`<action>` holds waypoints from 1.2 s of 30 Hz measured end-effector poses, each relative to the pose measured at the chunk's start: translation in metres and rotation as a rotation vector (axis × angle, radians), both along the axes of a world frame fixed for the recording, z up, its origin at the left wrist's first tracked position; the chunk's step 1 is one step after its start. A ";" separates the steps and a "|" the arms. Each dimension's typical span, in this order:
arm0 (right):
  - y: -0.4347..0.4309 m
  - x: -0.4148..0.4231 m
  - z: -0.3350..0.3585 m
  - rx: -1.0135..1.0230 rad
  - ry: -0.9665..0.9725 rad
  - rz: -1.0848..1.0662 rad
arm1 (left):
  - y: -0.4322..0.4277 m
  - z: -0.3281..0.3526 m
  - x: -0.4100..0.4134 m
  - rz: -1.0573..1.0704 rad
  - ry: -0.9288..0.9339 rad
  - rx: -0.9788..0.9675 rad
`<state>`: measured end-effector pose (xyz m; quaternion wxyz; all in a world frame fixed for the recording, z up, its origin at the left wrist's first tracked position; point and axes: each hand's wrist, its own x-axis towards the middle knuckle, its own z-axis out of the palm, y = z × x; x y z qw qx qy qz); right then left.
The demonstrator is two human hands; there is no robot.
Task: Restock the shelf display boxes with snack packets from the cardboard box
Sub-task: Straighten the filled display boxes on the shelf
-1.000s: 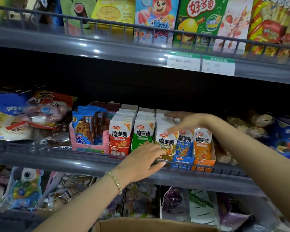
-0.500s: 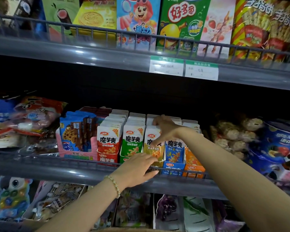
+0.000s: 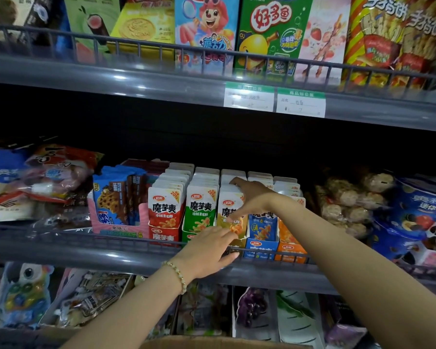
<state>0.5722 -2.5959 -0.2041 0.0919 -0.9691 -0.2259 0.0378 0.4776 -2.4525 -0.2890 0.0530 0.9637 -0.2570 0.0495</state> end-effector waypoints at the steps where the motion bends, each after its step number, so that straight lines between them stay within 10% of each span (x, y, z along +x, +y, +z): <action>1: -0.002 -0.004 -0.001 0.000 -0.039 0.018 | 0.000 0.000 0.000 -0.002 -0.006 -0.001; 9: -0.010 -0.018 -0.014 0.109 -0.325 0.125 | 0.000 -0.001 -0.001 -0.012 -0.015 -0.013; 23: -0.004 0.005 0.001 -0.116 -0.080 0.083 | 0.000 -0.001 -0.002 -0.010 -0.019 -0.004; 33: -0.040 0.010 0.017 0.432 -0.039 -0.085 | -0.005 0.003 -0.003 0.008 -0.003 -0.130; 36: -0.071 0.016 0.019 0.314 -0.011 -0.134 | -0.020 0.010 0.001 -0.038 -0.030 -0.215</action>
